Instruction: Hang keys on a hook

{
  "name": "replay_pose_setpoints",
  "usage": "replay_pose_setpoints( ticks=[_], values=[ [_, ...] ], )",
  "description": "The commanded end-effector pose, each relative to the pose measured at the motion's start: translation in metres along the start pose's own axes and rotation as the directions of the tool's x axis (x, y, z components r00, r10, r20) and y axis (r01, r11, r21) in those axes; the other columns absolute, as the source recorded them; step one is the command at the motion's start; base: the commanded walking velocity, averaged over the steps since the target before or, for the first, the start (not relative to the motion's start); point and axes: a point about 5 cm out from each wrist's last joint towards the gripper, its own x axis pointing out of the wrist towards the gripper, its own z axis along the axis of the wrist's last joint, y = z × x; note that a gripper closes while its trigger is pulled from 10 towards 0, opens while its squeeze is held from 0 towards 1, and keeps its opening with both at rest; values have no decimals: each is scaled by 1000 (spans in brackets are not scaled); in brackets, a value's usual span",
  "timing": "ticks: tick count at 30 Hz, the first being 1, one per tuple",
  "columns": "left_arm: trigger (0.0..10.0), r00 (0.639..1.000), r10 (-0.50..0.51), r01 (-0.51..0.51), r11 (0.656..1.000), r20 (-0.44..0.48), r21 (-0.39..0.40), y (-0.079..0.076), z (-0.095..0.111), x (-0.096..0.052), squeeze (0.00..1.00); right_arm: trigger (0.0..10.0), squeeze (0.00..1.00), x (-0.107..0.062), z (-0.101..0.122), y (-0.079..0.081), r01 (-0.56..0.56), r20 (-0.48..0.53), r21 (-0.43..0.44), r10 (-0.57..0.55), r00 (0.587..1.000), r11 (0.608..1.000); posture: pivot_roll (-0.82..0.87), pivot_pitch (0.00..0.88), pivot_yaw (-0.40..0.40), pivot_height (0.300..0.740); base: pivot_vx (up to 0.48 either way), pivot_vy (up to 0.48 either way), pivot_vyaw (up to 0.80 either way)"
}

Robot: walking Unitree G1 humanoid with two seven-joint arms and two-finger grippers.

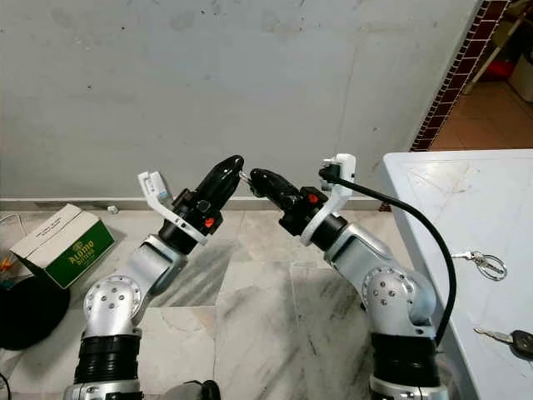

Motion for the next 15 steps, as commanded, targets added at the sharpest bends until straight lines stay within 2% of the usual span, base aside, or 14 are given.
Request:
replay_pose_setpoints(
  ticks=[1,5,6,7,10,11,12,15],
  values=[
    [10000,1000,-13,13,1000,-4,-19,-1,-7,6,0,10000,0,0,1,7,-41,-11,-8,41,999,999,-114,110,27,740,0,0,0],
    [10000,1000,-17,17,999,-3,-28,-2,-8,7,0,10000,0,0,1,7,-38,-11,-7,38,999,999,-114,110,27,740,0,0,0],
    [9333,1000,-19,19,999,-2,-35,-2,-8,7,0,10000,0,0,0,7,-37,-10,-9,37,999,999,-114,110,27,740,0,0,0],
    [5137,1000,-18,18,999,0,-40,-1,-8,7,0,10000,0,0,0,7,-36,-12,-10,36,999,999,-114,110,27,740,0,0,0],
    [5137,1000,-18,18,999,1,-42,-1,-8,7,0,10000,0,0,-1,7,-35,-13,-11,35,999,999,-114,110,27,740,0,0,0],
    [2824,1000,-17,17,999,2,-44,-1,-8,6,0,10000,0,0,-1,7,-35,-13,-10,35,999,999,-114,110,27,740,0,0,0],
    [0,1000,-17,17,999,5,-50,-1,-8,6,0,10000,0,0,-2,7,-35,-15,-9,34,999,999,-113,112,28,740,0,0,0],
    [0,1000,-16,17,998,18,-56,-1,-6,6,0,10000,0,0,-3,8,-32,-17,-8,32,999,999,-113,112,28,740,0,0,0]
  ],
)
